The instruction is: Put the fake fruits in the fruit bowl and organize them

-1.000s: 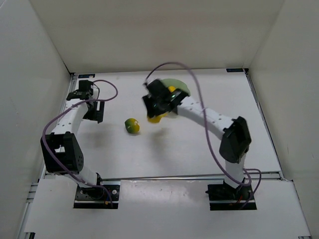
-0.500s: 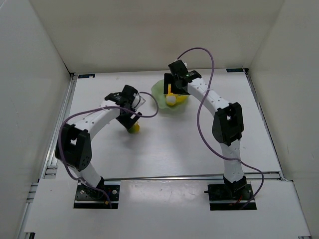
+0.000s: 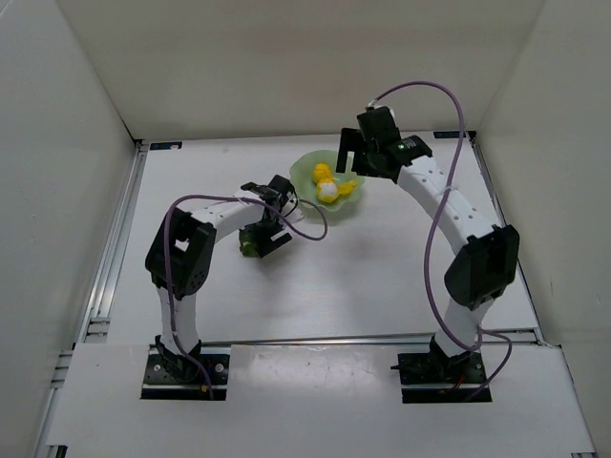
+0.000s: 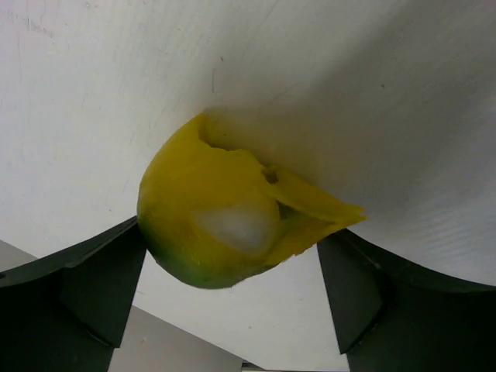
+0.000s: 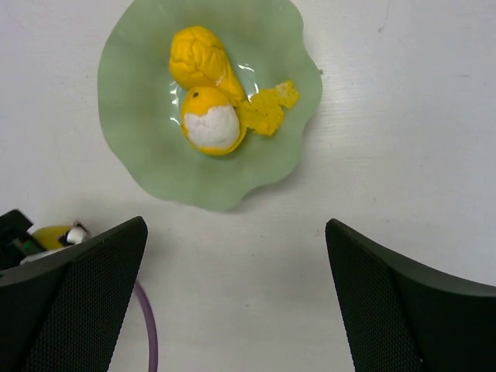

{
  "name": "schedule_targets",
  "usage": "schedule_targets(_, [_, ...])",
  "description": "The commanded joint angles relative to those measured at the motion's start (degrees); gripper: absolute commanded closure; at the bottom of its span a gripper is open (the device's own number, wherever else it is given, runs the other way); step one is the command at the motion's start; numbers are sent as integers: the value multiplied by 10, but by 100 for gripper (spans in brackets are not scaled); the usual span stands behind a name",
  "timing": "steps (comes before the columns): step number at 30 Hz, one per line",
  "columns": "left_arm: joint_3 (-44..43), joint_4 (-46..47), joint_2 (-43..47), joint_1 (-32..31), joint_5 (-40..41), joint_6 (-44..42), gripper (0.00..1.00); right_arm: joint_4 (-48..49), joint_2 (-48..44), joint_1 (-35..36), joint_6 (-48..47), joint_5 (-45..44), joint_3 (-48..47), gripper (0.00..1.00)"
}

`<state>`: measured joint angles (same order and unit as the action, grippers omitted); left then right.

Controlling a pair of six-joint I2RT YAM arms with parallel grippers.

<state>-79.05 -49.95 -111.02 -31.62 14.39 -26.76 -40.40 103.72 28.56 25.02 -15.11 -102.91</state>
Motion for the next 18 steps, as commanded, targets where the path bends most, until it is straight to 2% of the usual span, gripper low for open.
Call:
schedule_targets(1, [-22,-14,-10,7,-15,-13,6,4,-46,-3,11,-8,43,0])
schedule_targets(2, [-38,-19,-16,12,-28,-13,14,9,-54,-3,11,-8,50,0])
schedule_targets(3, [-45,-24,-16,12,-28,-13,34,9,-65,-3,11,-8,56,0])
schedule_targets(6, [-76,-55,-16,17,-43,-7,56,9,-82,-9,21,-13,70,0])
schedule_targets(11, [-130,-74,2,17,-31,4,57,9,-118,-20,34,-13,104,0])
schedule_targets(14, [-205,-58,-8,17,-11,15,57,16,-149,-45,55,-13,143,0])
schedule_targets(17, [-293,-3,-44,10,2,28,56,33,-186,-70,71,-27,204,0])
schedule_targets(18, [-338,11,-58,3,2,35,52,39,-202,-76,72,-27,217,0])
